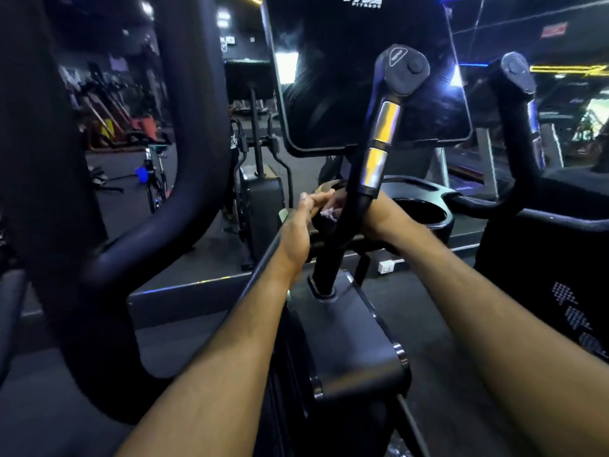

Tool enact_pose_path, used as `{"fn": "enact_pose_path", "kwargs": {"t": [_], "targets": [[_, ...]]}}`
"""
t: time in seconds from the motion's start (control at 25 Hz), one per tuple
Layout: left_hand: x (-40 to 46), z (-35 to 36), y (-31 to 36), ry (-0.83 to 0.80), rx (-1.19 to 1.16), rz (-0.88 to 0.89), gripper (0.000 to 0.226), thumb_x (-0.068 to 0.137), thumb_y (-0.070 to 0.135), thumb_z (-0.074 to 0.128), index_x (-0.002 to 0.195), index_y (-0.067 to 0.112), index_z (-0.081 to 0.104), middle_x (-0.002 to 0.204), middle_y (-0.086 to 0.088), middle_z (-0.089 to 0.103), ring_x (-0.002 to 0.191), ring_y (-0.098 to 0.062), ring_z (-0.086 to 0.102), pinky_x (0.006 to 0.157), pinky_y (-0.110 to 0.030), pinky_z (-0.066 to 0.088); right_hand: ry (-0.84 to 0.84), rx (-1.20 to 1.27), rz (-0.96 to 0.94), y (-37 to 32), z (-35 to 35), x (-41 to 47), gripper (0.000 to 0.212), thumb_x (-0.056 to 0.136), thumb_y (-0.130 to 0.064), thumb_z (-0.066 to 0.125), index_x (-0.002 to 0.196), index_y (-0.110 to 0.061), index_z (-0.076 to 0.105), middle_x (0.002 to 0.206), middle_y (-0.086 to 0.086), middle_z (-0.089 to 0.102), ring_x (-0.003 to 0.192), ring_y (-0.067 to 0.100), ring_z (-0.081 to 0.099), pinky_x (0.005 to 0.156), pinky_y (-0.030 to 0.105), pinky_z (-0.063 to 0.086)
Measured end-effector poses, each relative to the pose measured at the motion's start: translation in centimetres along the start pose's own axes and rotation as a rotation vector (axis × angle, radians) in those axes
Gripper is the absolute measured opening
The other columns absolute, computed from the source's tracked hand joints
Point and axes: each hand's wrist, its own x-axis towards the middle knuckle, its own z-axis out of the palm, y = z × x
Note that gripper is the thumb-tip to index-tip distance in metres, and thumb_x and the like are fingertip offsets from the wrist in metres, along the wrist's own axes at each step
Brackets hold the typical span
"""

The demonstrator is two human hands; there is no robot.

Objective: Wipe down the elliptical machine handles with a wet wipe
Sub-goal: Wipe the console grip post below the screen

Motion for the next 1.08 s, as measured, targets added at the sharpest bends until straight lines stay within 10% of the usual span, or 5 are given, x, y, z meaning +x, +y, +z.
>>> {"fn": "enact_pose_path", "kwargs": {"t": [0.12,0.28,0.52,0.88,1.08], "targets": [[0.2,-0.6,-0.1,-0.061,0.027,-0.003,0.068,0.110,0.058,0.016,0.132,0.021,0.068,0.132,0.003,0.072,0.131,-0.010,0.060,0.120,-0.042,0.038,-0.062,-0.026,-0.099,-0.6,-0.5,0.4,0.012,0.081,-0.009,0.074,0.086,0.001,0.073,0.091,0.017,0.071,0.083,0.016,0.064,0.077,0.029,0.051],[0.3,-1.1,0.1,-0.103,0.002,-0.013,0.070,0.109,0.061,0.013,0.131,0.026,0.070,0.137,0.009,0.069,0.137,-0.007,0.055,0.123,-0.046,0.034,0.135,0.087,-0.006,-0.1,0.6,-0.5,0.019,0.073,-0.020,0.079,0.074,-0.039,0.074,0.077,-0.011,0.073,0.082,0.016,0.070,0.082,0.037,0.057],[0.4,-0.6,0.0,-0.097,-0.028,-0.050,0.056,0.114,0.045,0.015,0.124,0.027,0.066,0.119,0.007,0.073,0.107,0.010,0.066,0.089,-0.011,0.049,-0.232,0.010,-0.028,-2.7,-1.0,0.2,0.021,0.082,-0.002,0.069,0.091,0.017,0.064,0.106,0.038,0.064,0.088,0.025,0.059,0.081,0.046,0.050],[-0.2,0.0,0.3,-0.172,-0.025,-0.025,0.060,0.115,0.040,0.011,0.147,0.013,0.054,0.153,-0.008,0.053,0.140,-0.015,0.048,0.097,-0.007,0.043,-0.475,0.271,0.219,-4.5,-5.0,-1.8,0.044,0.087,0.017,0.053,0.092,-0.017,0.081,0.089,0.009,0.077,0.076,0.023,0.074,0.066,0.033,0.062],[0.1,0.0,0.0,-0.206,-0.162,-0.058,0.061,0.113,0.050,0.014,0.155,0.017,0.046,0.149,-0.006,0.058,0.127,-0.006,0.062,0.106,-0.022,0.051,-0.533,-0.117,0.026,-6.3,-3.2,-1.2,0.031,0.088,0.015,0.058,0.076,-0.013,0.064,0.060,-0.024,0.066,0.059,-0.009,0.061,0.060,0.007,0.045]]}}
